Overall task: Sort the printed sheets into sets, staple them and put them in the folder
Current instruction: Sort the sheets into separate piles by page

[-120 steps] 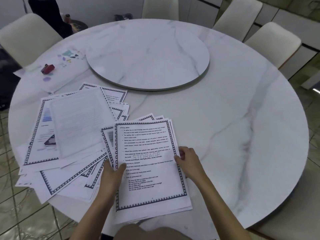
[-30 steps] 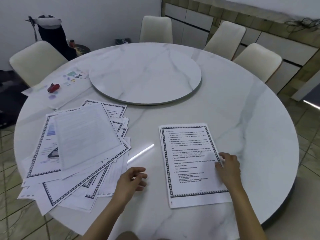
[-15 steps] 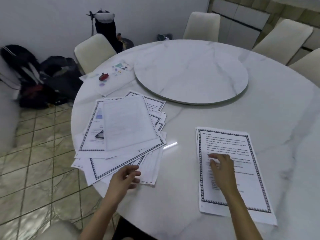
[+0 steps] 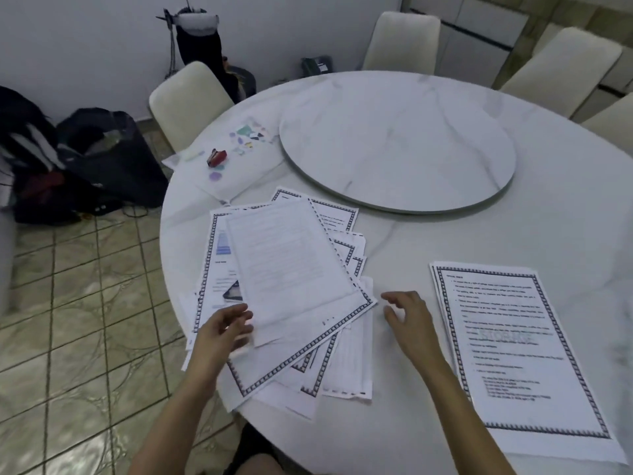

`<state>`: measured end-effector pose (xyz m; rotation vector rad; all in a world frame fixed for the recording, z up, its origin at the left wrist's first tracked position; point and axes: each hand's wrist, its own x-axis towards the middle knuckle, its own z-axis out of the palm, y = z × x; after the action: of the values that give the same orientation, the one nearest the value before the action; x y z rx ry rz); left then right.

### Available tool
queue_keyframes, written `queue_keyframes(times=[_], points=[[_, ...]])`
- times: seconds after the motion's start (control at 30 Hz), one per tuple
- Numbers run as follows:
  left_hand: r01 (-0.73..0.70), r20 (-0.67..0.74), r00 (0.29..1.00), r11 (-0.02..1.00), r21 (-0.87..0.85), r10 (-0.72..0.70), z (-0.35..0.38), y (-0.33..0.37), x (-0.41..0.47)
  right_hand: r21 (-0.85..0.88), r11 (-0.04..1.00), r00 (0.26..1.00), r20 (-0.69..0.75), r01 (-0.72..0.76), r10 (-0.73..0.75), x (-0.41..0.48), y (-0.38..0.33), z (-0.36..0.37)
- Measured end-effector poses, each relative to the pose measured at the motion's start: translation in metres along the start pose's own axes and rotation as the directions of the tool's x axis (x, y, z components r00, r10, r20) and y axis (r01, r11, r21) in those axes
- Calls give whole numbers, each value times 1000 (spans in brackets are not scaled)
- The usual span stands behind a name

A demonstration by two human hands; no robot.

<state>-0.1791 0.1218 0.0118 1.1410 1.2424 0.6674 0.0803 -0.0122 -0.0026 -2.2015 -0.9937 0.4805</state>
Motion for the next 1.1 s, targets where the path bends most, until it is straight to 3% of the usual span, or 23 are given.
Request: queue_keyframes(times=[0.23, 0.5, 0.8, 1.1], points=[[-19, 49, 999, 1000, -11, 20, -52, 20, 62, -65, 992, 993, -42, -110, 108, 41, -50, 48], [30, 120, 992, 999, 34, -34, -86, 26, 113, -360, 878, 948, -103, -316, 300, 64, -72, 81], [64, 256, 963, 996, 64, -78, -83, 33, 140, -308, 849, 903, -134, -429, 407, 66, -82, 85], [53, 310, 946, 990, 128, -90, -81, 27, 147, -335, 832, 892, -66, -443, 448, 76, -84, 80]])
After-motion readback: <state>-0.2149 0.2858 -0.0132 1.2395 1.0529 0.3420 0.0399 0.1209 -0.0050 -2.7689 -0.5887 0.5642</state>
